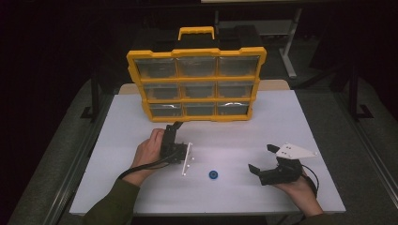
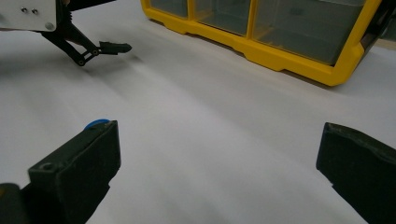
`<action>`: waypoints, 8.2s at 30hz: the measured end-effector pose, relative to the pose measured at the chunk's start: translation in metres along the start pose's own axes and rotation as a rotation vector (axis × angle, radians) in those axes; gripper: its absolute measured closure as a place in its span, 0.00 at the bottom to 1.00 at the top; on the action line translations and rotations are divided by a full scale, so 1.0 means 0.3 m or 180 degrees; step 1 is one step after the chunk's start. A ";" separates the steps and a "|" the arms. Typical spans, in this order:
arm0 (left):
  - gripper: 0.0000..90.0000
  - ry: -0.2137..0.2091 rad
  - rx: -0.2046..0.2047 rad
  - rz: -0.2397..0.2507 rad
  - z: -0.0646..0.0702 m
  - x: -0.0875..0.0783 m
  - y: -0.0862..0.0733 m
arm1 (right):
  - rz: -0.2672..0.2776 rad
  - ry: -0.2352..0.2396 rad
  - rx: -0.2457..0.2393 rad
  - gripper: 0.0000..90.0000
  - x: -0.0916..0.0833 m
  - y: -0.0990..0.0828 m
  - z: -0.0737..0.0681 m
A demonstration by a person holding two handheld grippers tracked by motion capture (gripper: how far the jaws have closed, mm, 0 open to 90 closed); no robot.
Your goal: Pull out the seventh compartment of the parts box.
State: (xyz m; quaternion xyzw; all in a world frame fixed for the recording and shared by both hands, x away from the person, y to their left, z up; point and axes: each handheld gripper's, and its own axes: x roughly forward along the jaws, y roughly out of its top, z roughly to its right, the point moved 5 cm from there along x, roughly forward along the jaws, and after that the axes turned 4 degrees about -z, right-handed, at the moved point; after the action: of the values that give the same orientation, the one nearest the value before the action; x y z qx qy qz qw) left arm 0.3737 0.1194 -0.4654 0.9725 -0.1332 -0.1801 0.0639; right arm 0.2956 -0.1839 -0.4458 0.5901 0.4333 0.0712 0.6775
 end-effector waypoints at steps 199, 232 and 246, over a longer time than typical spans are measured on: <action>0.88 0.0989 0.0425 -0.0929 -0.142 0.173 -0.202 | 0.0033 -0.0029 0.0031 0.00 -0.004 -0.002 0.011; 0.88 0.0948 0.0440 -0.0942 -0.125 0.122 -0.194 | 0.0026 -0.0037 0.0030 0.00 -0.008 -0.003 0.008; 0.88 0.0935 0.0424 -0.0946 -0.118 0.103 -0.181 | 0.0029 -0.0036 0.0025 0.00 -0.007 -0.003 0.009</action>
State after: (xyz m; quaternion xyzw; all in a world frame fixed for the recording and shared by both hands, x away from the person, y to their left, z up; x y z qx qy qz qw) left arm 0.4273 0.1653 -0.4523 0.9993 0.0107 -0.0348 -0.0090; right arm 0.2957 -0.1874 -0.4456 0.5951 0.4270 0.0692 0.6773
